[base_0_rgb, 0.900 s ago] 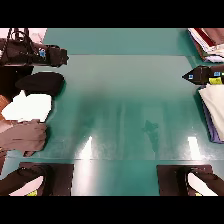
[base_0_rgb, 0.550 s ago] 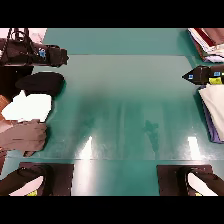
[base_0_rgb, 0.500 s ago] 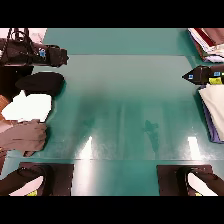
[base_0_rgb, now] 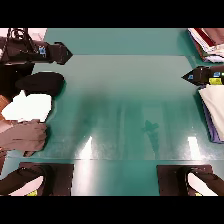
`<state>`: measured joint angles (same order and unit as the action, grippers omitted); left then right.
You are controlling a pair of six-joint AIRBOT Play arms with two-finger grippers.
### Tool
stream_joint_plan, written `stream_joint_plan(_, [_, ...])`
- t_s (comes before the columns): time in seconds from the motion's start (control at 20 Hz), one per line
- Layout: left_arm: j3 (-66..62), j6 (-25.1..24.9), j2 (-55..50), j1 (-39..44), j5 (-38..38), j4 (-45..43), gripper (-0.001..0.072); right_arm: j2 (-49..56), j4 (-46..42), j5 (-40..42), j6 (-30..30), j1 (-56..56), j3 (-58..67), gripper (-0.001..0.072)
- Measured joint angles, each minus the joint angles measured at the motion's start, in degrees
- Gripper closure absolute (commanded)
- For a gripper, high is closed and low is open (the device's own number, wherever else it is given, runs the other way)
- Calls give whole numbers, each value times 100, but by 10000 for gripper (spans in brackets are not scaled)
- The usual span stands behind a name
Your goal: Fold the shirts.
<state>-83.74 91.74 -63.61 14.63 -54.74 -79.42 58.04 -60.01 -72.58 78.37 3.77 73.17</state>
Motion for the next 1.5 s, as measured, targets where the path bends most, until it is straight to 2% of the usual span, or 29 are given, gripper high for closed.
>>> stream_joint_plan(0.15, [120, 302, -234, -146, 164, -1191, 59, 0, 0, -2, 0, 0, 0, 694])
stream_joint_plan(0.3, [389, 492, -752, -575, 232, -1838, 59, 0, 2, -2, 0, 0, 0, 694])
stream_joint_plan(0.5, [601, 592, -1729, -1126, 275, -2122, 59, 0, 4, -9, 0, 0, 0, 694])
stream_joint_plan(0.7, [660, 627, -2444, -1335, 352, -2151, 62, 0, 4, -13, 0, 0, 0, 694])
stream_joint_plan(0.75, [658, 629, -2544, -1360, 382, -2159, 129, 0, 7, -13, 0, 0, 0, 694])
stream_joint_plan(0.8, [651, 632, -2614, -1375, 376, -2162, 414, 0, 7, -13, 0, 0, 0, 694])
stream_joint_plan(0.85, [623, 634, -2664, -1388, 372, -2166, 605, 0, 4, -13, 0, 0, 0, 694])
stream_joint_plan(0.9, [595, 632, -2693, -1394, 363, -2166, 686, 0, 4, -13, 0, 0, 0, 694])
stream_joint_plan(1.2, [372, 584, -2417, -1419, 160, -2192, 686, -2, 17, -11, 2, 0, 9, 694])
stream_joint_plan(1.5, [-809, 289, -922, -1423, -170, -1950, 688, -4, 46, -42, 4, 0, 831, 695])
